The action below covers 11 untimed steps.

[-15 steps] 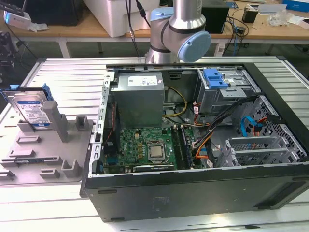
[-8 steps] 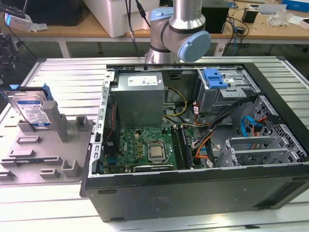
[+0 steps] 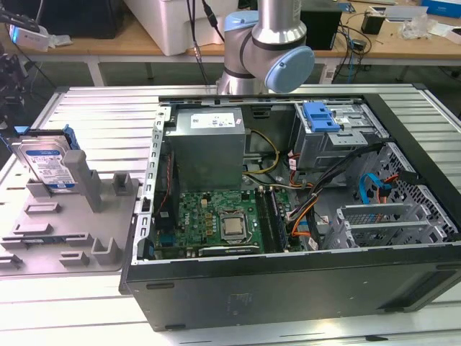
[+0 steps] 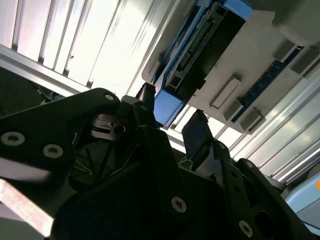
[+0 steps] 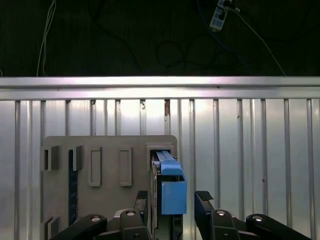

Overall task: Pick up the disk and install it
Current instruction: 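Pick up the disk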

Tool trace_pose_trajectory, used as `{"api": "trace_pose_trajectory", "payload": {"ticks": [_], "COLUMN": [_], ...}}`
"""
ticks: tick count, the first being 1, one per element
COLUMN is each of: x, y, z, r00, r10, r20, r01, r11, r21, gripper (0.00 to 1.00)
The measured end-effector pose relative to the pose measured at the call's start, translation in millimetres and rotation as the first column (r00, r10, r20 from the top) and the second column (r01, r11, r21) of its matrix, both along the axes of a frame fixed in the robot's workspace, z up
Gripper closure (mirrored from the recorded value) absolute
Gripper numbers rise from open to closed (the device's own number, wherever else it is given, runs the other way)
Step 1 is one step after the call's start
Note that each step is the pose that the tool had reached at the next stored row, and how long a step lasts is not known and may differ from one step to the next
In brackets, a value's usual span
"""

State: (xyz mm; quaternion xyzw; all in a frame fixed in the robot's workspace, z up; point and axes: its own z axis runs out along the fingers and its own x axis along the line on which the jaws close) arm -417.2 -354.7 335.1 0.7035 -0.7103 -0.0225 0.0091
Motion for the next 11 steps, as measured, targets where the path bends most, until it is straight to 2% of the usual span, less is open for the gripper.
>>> {"api": "trace_pose_trajectory", "payload": {"ticks": [11], "x": [-1.8], "y": [0.0], "z": [-9.0], "r00": [1.0000], "r10": [0.001], "r20": [0.0003], "r01": [-0.001], "r11": [1.0000], "r21": [0.0000], "gripper": [0.50]}}
